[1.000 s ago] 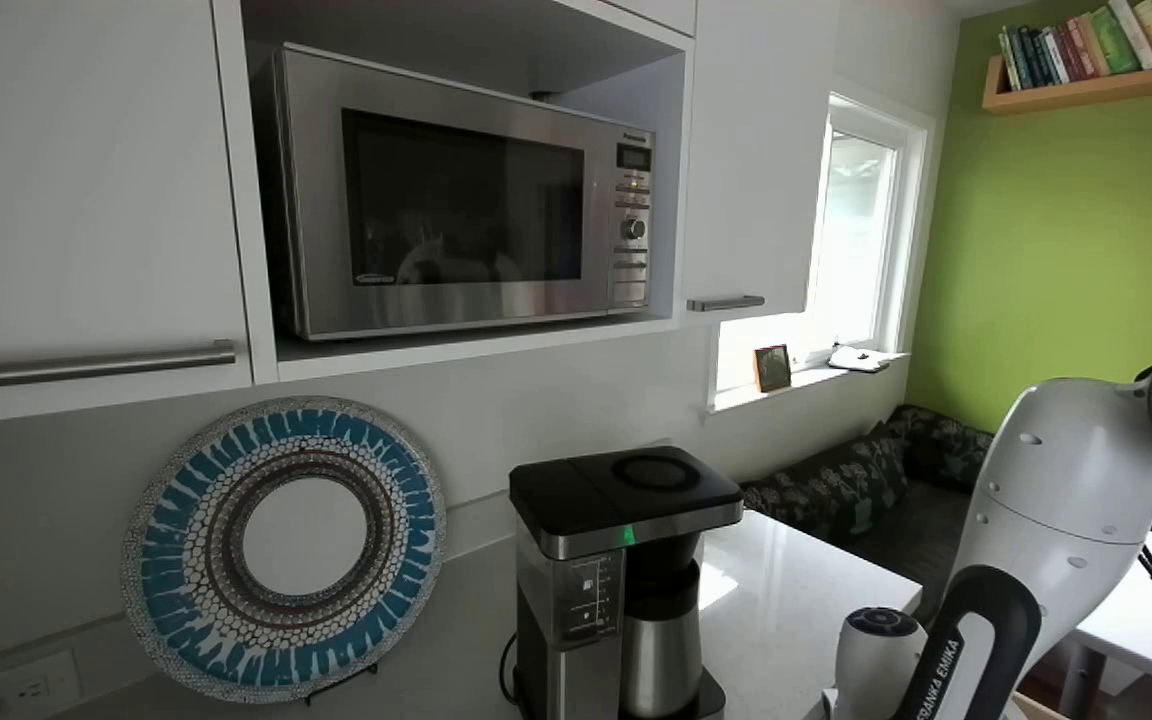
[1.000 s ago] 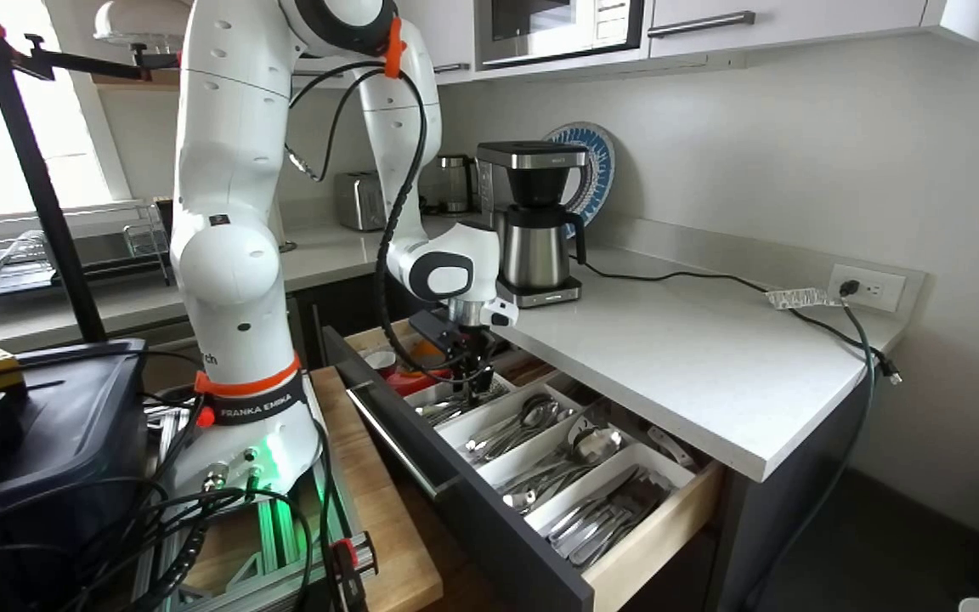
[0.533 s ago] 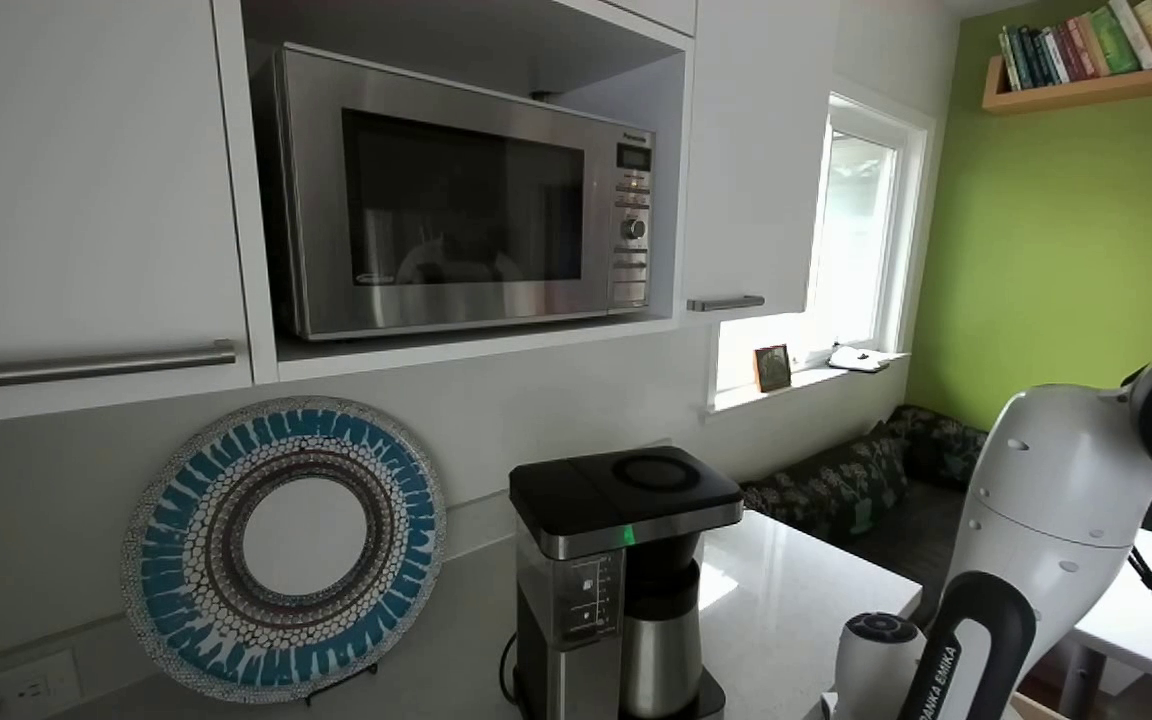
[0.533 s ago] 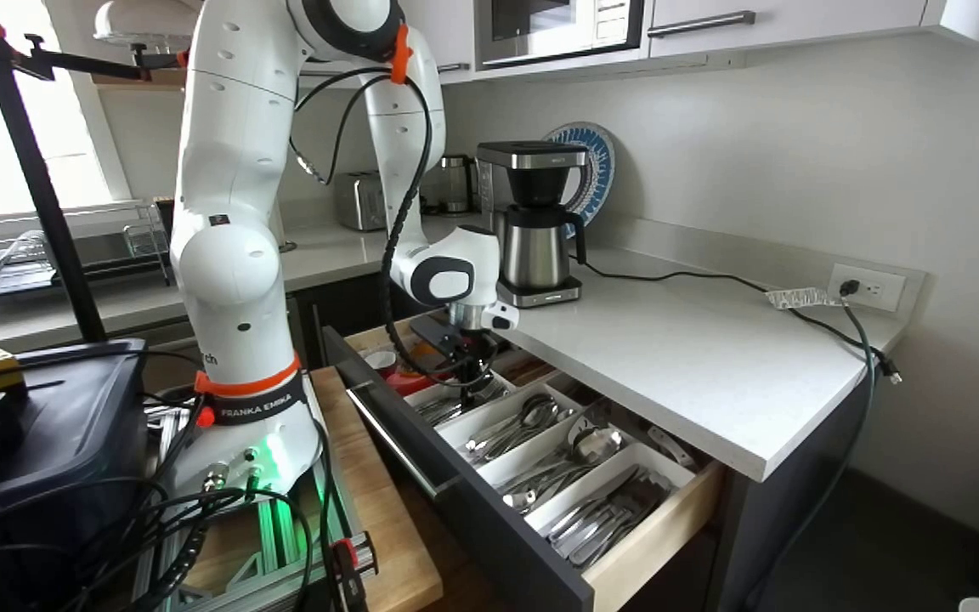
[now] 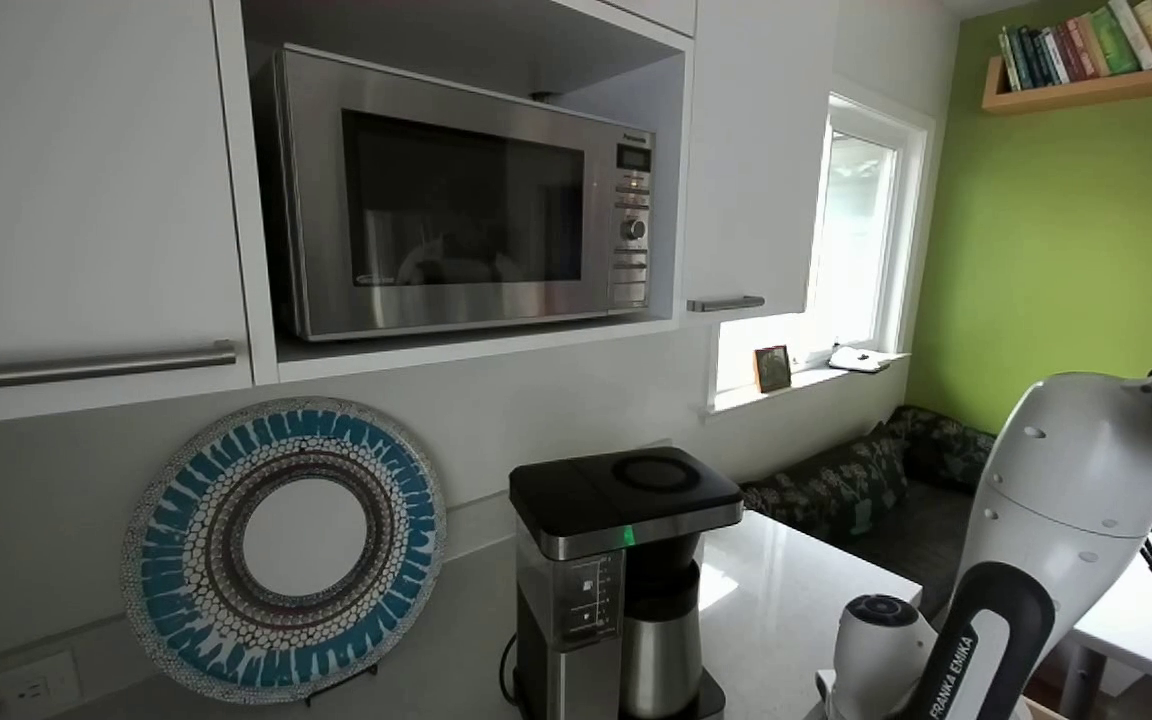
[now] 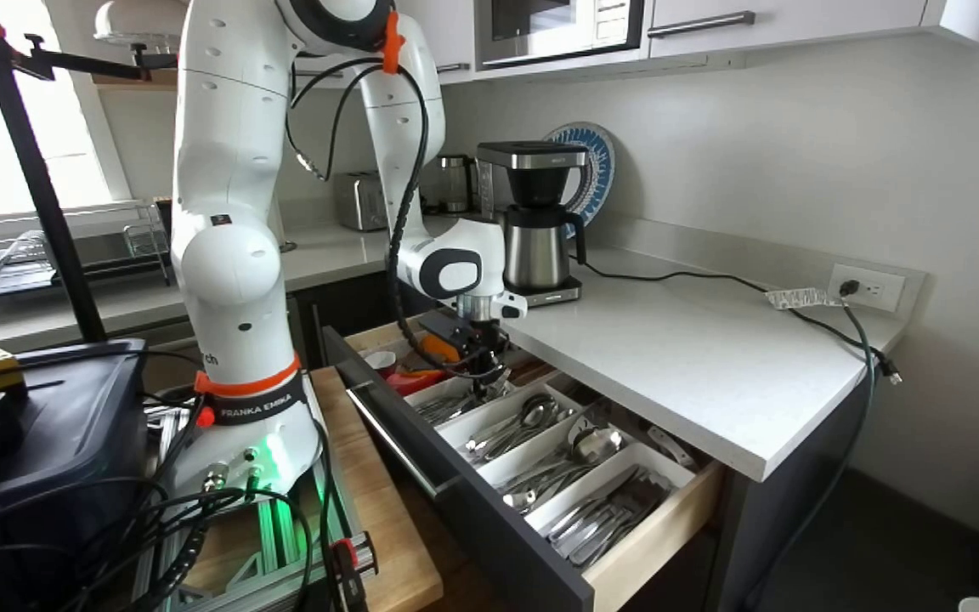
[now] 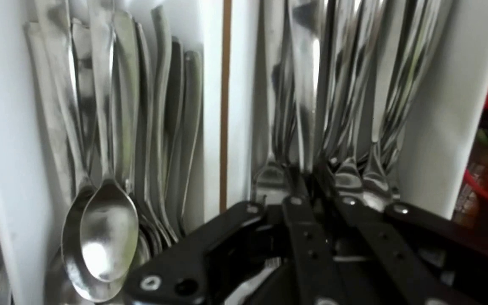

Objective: Remove a fork and spoon from the drawer, put them on the counter and then close the drawer

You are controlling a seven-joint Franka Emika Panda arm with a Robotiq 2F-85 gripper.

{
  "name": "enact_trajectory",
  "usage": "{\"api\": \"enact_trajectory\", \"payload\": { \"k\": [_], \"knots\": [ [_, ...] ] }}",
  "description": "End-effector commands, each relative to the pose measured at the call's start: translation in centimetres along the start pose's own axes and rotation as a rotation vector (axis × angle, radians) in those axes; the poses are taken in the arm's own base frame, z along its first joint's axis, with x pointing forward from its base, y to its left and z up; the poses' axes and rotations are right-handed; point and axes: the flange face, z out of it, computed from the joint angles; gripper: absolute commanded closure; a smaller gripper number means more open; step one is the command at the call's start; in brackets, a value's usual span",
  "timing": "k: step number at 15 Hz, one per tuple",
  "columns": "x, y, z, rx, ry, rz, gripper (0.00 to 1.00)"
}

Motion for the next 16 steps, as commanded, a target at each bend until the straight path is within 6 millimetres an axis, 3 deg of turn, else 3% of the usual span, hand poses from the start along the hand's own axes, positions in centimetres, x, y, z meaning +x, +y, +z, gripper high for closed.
{"api": "enact_trajectory", "payload": {
  "k": [1, 2, 3, 4, 6, 7, 9, 10, 12, 14, 15, 16],
  "knots": [
    [-0.2, -0.4, -3.0, 0.011, 0.002, 0.014, 0.98],
    [-0.8, -0.6, -3.6, 0.024, 0.001, 0.031, 0.98],
    [0.6, -0.7, -4.1, 0.05, -0.012, 0.059, 0.98],
    [0.6, -0.8, -4.6, 0.073, -0.025, 0.088, 0.98],
    [-1.4, -0.8, -5.5, 0.112, -0.06, 0.14, 0.98],
    [-0.6, -0.7, -5.9, 0.134, -0.086, 0.163, 0.98],
    [-0.7, -0.1, -6.5, 0.155, -0.13, 0.207, 0.98],
    [-2.3, 0.0, -6.9, 0.157, -0.144, 0.218, 0.98],
    [-1.2, 1.0, -8.1, 0.142, -0.154, 0.225, 0.98],
    [-1.4, 1.9, -9.6, 0.122, -0.15, 0.229, 0.98],
    [-3.1, 2.0, -10.1, 0.112, -0.146, 0.231, 0.98],
    [-3.2, 2.3, -10.7, 0.106, -0.145, 0.234, 0.98]
  ]
}}
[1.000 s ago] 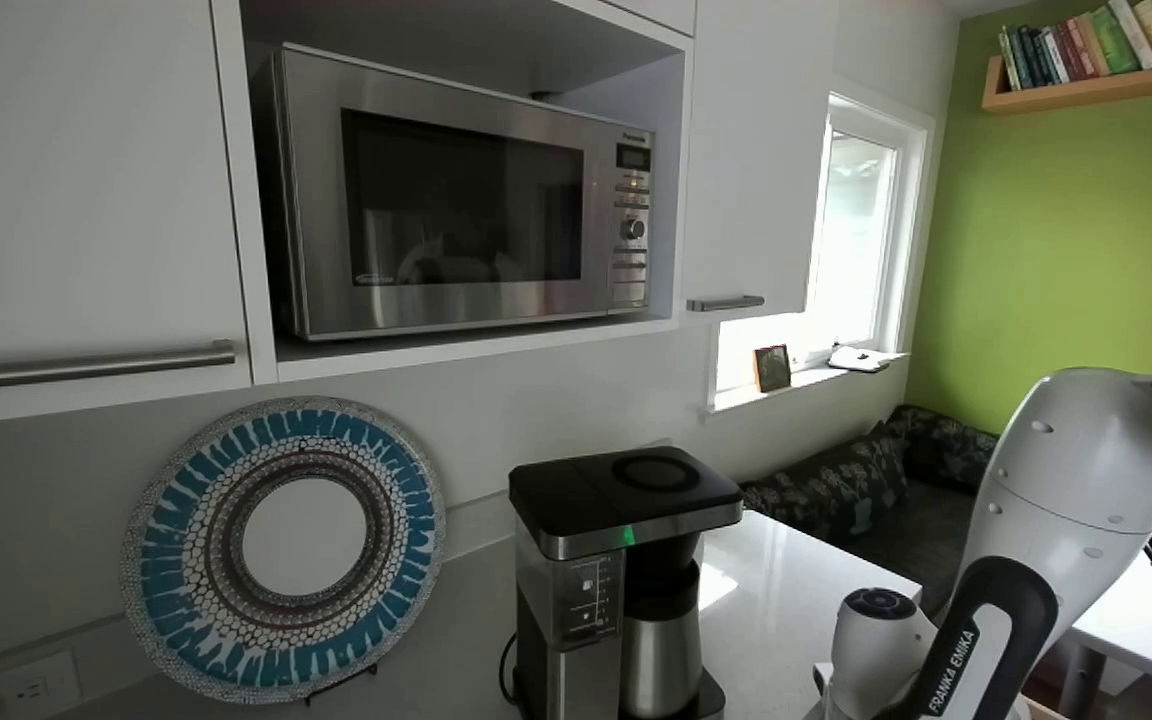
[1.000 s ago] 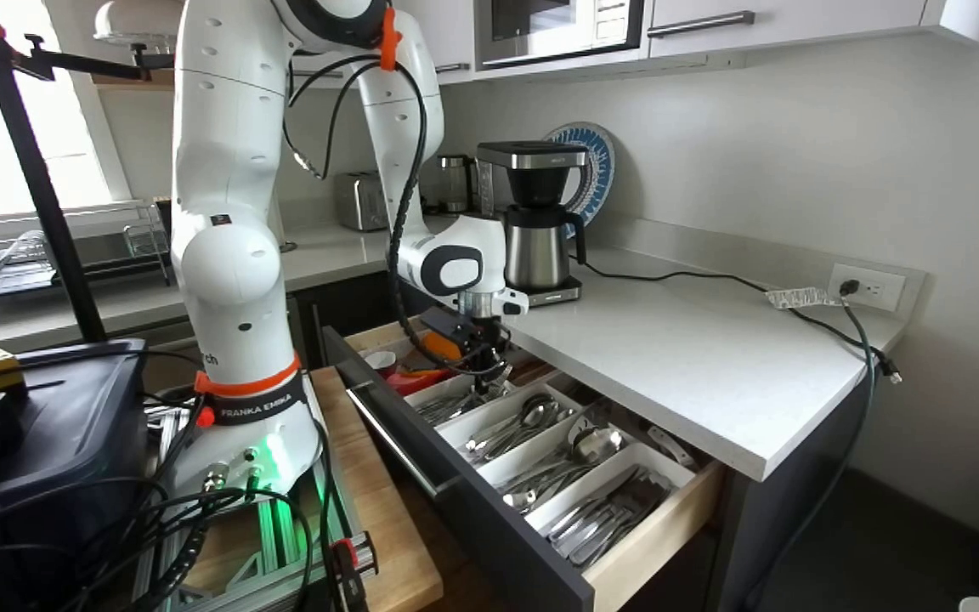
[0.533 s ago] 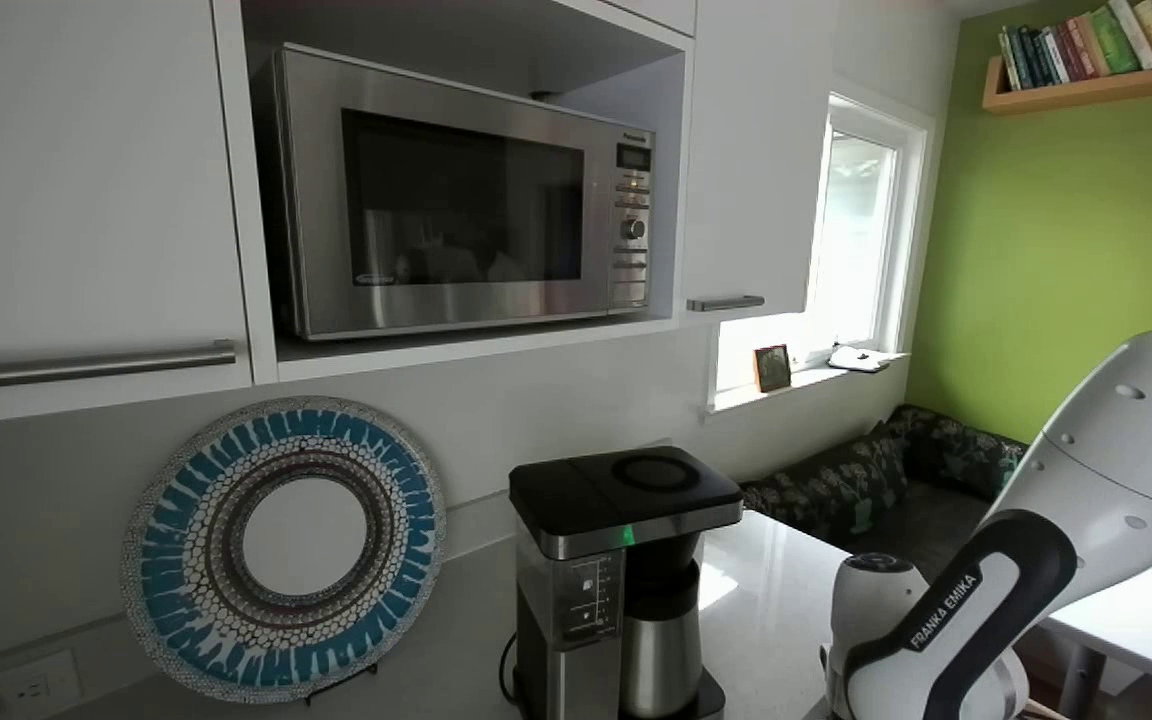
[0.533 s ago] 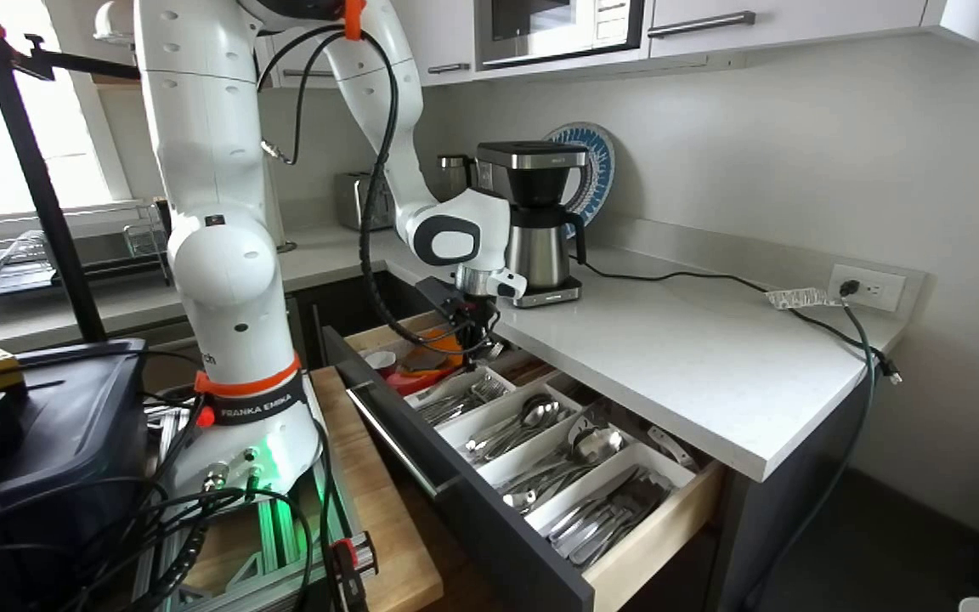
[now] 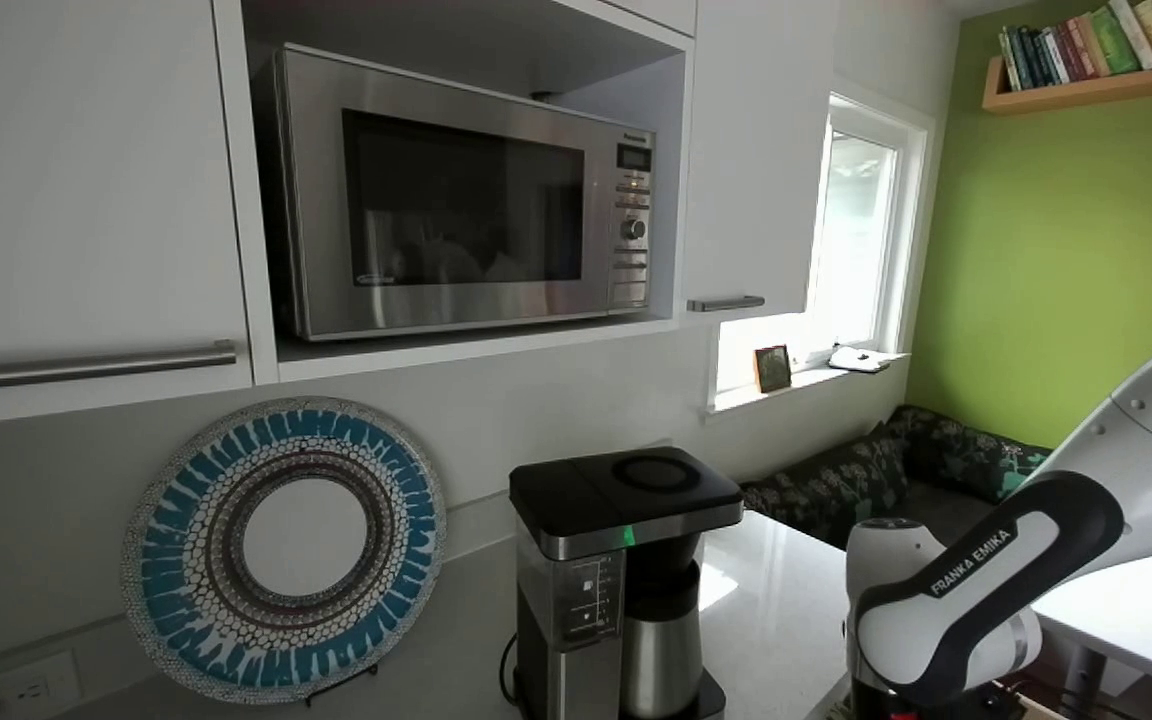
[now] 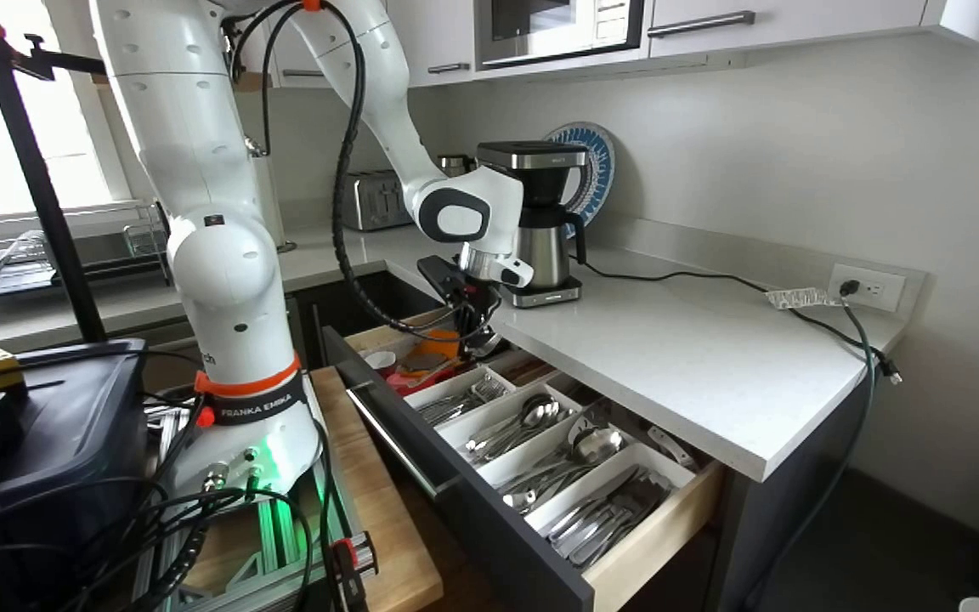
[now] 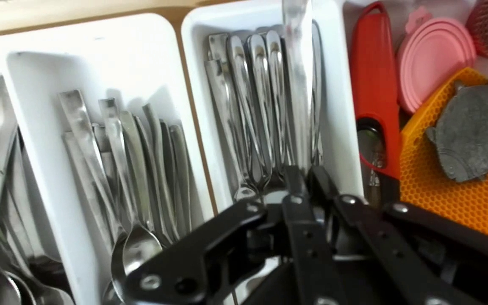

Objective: Remove a fork and spoon from the drawer, put them on the counter and then close the drawer

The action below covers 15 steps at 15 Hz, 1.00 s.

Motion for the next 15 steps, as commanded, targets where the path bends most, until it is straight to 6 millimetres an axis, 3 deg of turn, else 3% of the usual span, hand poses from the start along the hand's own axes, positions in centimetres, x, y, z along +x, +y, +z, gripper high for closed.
{"api": "enact_trajectory", "payload": {
  "k": [1, 6, 7, 8, 11, 12, 15],
  "knots": [
    [-0.9, 1.2, -3.3, -0.033, 0.007, 0.024, 0.98],
    [-2.0, 2.7, -7.1, -0.049, 0.047, 0.007, 0.98],
    [-1.1, 2.1, -5.8, -0.041, 0.042, 0.01, 0.98],
    [-1.1, 2.2, -6.4, -0.04, 0.053, 0.012, 0.91],
    [-1.1, 2.1, -6.2, -0.04, 0.048, 0.01, 0.91],
    [-1.1, 2.1, -6.0, -0.04, 0.045, 0.01, 0.98],
    [0.8, 5.0, -8.8, -0.047, 0.153, 0.077, 0.98]
  ]
}}
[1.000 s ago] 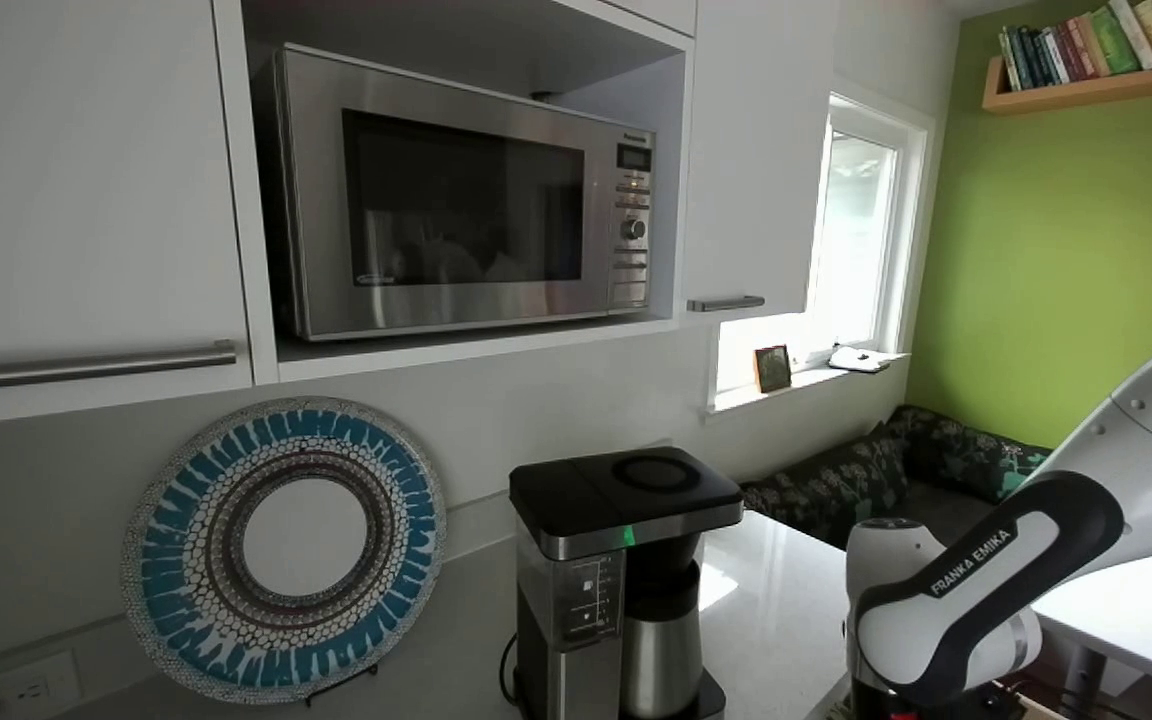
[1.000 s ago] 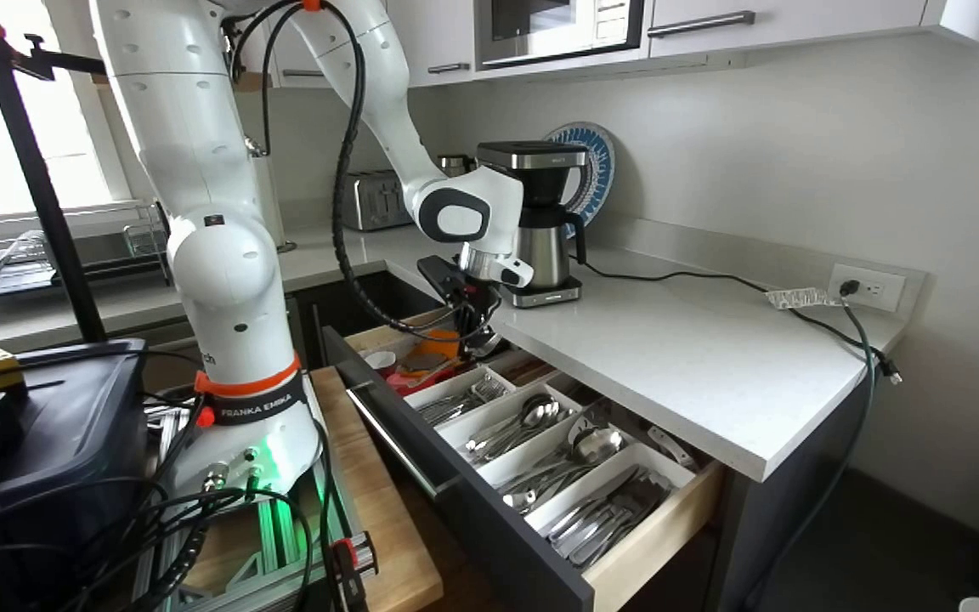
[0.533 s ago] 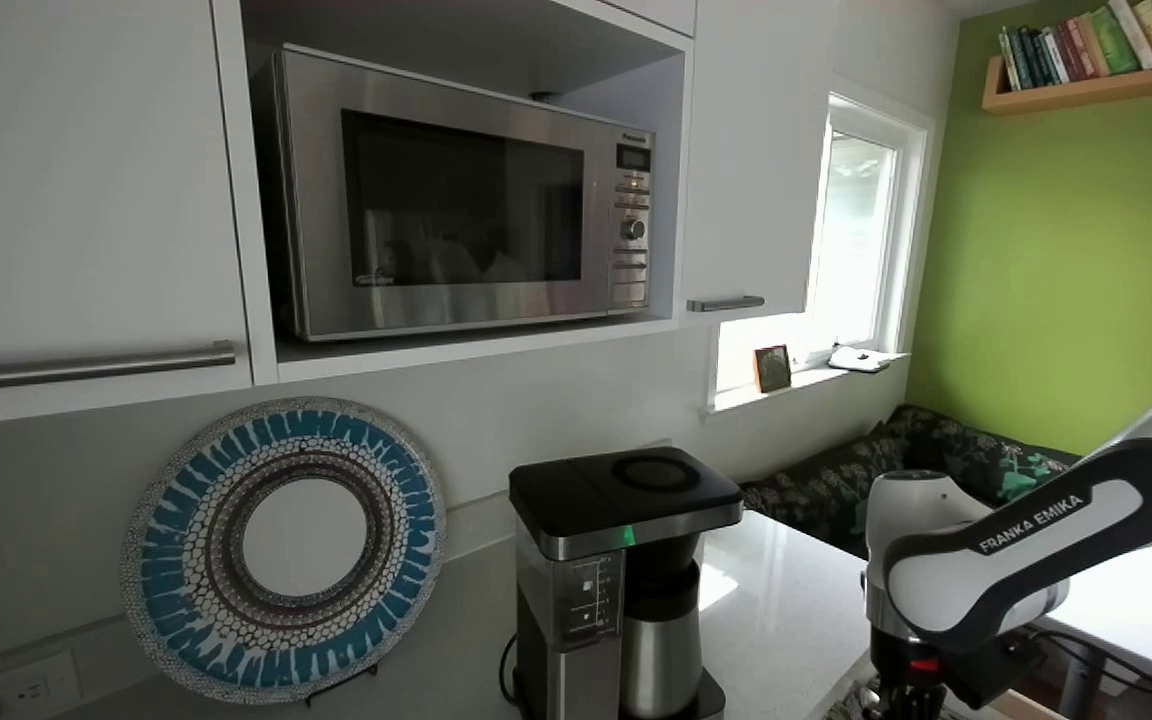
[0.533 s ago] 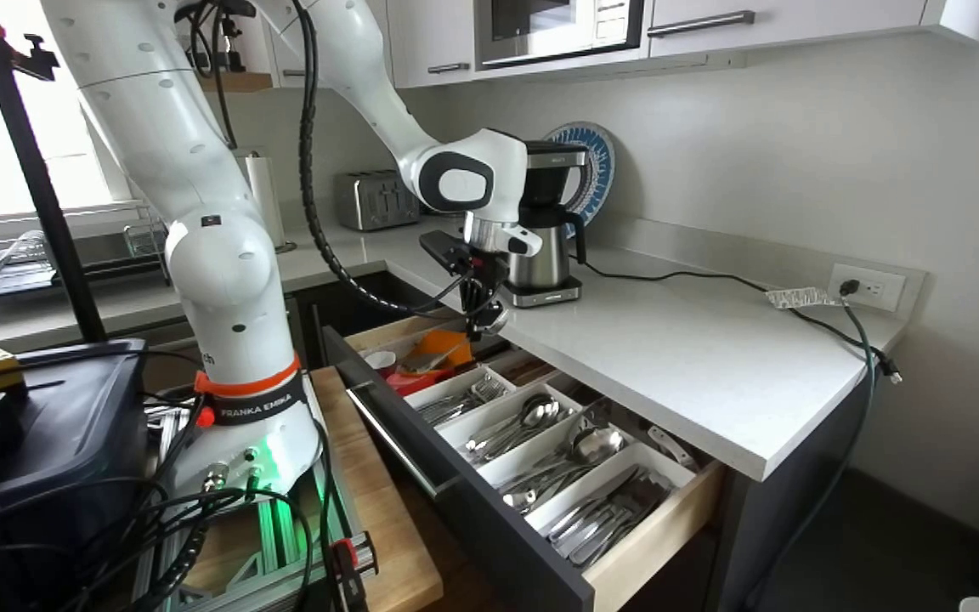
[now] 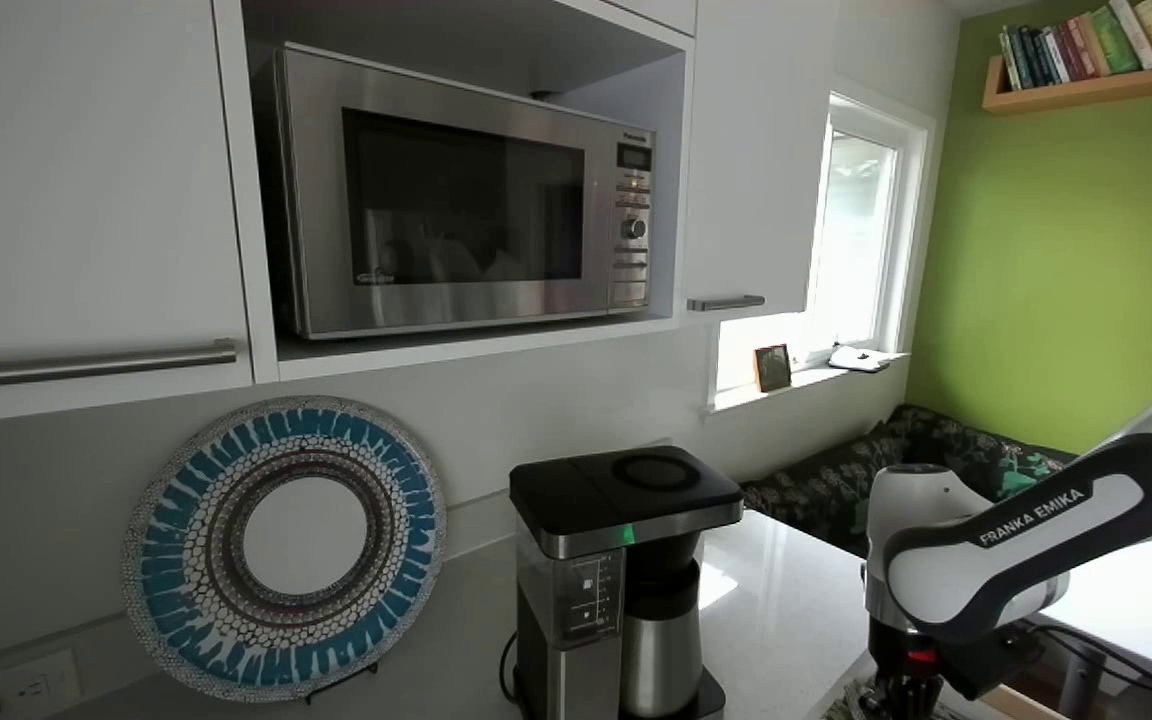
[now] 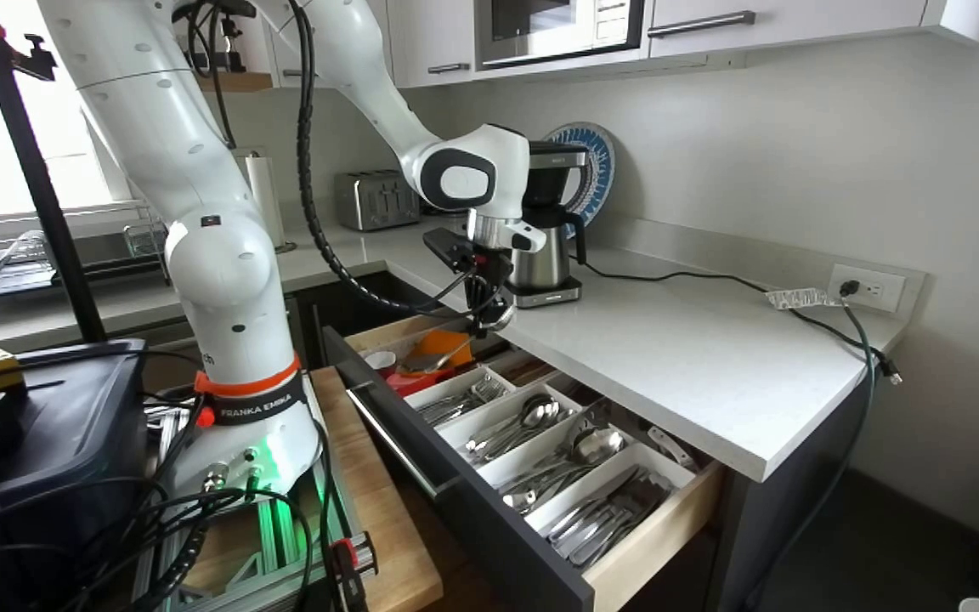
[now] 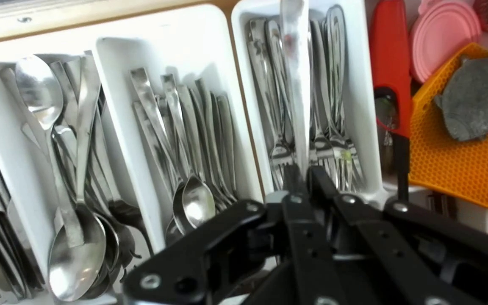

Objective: Remove a fork and spoon from the drawer, put them on the counter and then close the drawer

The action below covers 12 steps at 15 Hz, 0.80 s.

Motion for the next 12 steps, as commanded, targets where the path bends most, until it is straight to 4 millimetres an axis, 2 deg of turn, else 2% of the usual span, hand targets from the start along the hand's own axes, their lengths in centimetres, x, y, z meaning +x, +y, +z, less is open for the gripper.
{"api": "enact_trajectory", "payload": {
  "k": [1, 6, 10, 12],
  "knots": [
    [2.5, 3.6, -3.4, -0.009, 0.121, 0.073, 0.98],
    [6.8, 8.0, -8.0, 0.021, 0.257, 0.166, 0.98],
    [10.1, 9.5, -11.1, 0.081, 0.353, 0.258, 0.98],
    [11.8, 9.9, -11.9, 0.117, 0.403, 0.347, 0.98]
  ]
}}
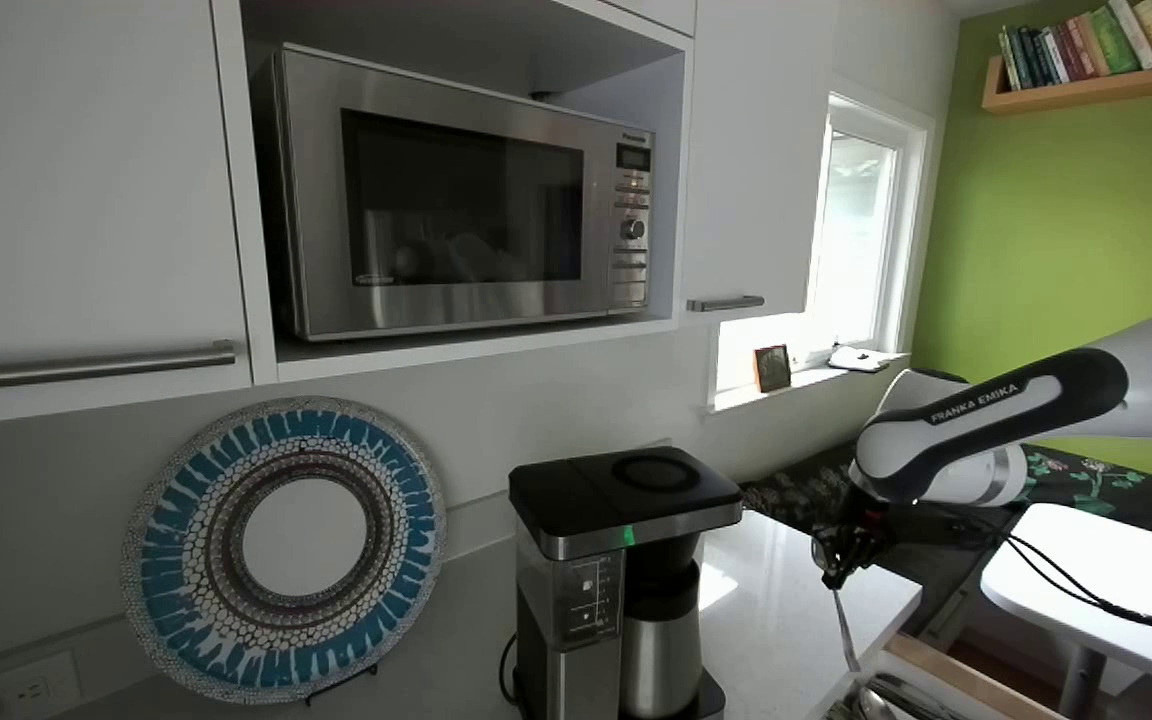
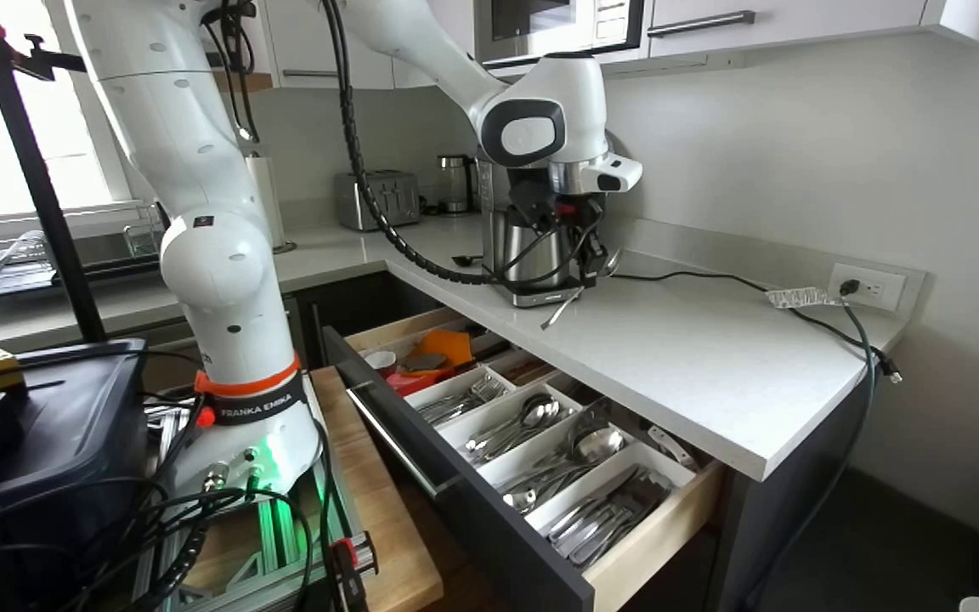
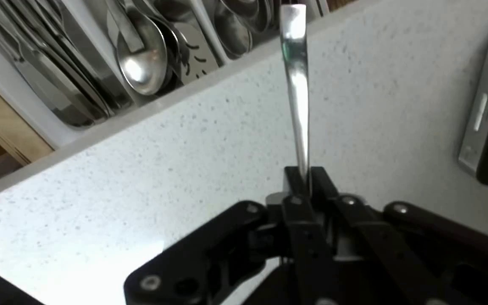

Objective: Remove a fork and spoon from the drawer, put them on the counter and then close the drawer

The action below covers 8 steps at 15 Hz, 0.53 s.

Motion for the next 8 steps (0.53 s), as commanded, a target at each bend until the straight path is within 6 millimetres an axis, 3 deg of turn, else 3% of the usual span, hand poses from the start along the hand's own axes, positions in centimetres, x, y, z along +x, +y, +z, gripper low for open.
{"api": "enact_trajectory", "payload": {
  "k": [1, 8],
  "knots": [
    [3.5, -0.1, 0.7, 0.042, 0.069, 0.13, 0.98],
    [4.8, -0.9, 6.9, 0.091, 0.039, 0.332, 0.98]
  ]
}}
